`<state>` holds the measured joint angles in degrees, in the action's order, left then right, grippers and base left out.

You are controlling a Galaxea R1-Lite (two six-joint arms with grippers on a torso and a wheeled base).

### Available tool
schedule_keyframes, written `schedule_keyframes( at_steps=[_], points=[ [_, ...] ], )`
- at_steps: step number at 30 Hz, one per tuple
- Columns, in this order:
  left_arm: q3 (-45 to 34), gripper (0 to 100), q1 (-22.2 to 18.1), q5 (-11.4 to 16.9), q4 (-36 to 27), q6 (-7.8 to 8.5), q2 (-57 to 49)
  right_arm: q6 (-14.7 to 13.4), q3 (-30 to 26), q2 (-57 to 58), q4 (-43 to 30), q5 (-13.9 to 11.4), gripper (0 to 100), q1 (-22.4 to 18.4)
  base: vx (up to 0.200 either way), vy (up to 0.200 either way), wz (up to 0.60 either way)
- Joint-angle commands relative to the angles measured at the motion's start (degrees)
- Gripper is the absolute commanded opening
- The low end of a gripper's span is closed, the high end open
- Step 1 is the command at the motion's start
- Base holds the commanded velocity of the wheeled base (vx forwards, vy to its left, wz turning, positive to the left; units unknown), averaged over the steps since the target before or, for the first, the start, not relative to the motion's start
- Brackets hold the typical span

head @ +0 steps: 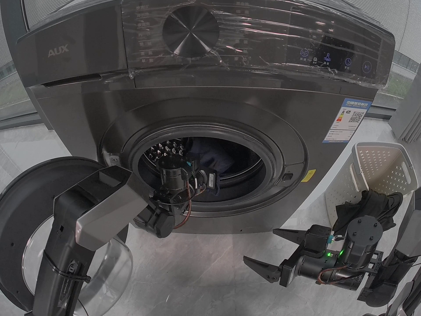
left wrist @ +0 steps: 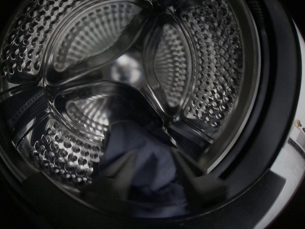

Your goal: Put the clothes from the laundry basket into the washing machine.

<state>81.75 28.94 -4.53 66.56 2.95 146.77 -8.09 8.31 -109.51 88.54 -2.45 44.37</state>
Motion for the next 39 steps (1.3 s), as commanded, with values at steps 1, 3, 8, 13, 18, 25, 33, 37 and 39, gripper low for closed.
schedule_keyframes(
  at_steps=[1, 3, 8, 13, 18, 25, 33, 37, 39],
  points=[
    [-8.4, 100, 2.1, 0.5, -3.3, 1.0, -8.1, 0.0, 0.0, -0.1, 0.1, 0.0, 100, 0.2, 0.0, 0.0, 0.0],
    [-9.0, 100, 2.4, 0.5, -3.6, 1.53, -8.2, 0.0, 0.0, -0.2, 0.0, 0.0, 100, 0.3, 0.0, 0.0, 0.0],
    [-9.4, 100, 3.2, 0.6, -3.5, 1.97, -7.3, 0.0, -0.1, -0.4, 0.0, 0.0, 100, 0.4, 0.0, 0.0, 0.0],
    [-10.2, 100, 3.3, 0.6, -3.4, 3.11, -4.8, 0.0, -0.1, -0.4, 0.0, 0.0, 100, 0.4, 0.0, 0.0, 0.0],
    [-10.0, 100, 3.0, 0.7, -3.2, 4.17, -2.9, 0.0, -0.1, -0.4, 0.1, 0.0, 100, 0.4, 0.0, 0.0, 0.0],
    [-9.8, 100, 2.7, 0.7, -3.1, 4.34, -1.9, 0.0, -0.1, -0.4, 0.1, 0.0, 100, 0.4, 0.0, 0.0, 0.0],
    [-8.2, 0, 2.3, 0.8, -2.9, 4.26, -0.4, 0.0, -0.1, -0.4, 0.0, 0.0, 100, 0.4, 0.0, 0.0, 0.0],
    [-7.9, 0, 2.3, 0.9, -2.9, 4.17, -0.3, 0.0, 0.0, -0.4, 0.1, 0.0, 100, 0.4, 0.0, 0.0, 0.0],
    [-7.8, 0, 2.2, 0.8, -2.9, 4.17, -0.3, 0.0, 0.0, -0.4, 0.0, 0.0, 100, 0.4, 0.0, 0.0, 0.0]
  ],
)
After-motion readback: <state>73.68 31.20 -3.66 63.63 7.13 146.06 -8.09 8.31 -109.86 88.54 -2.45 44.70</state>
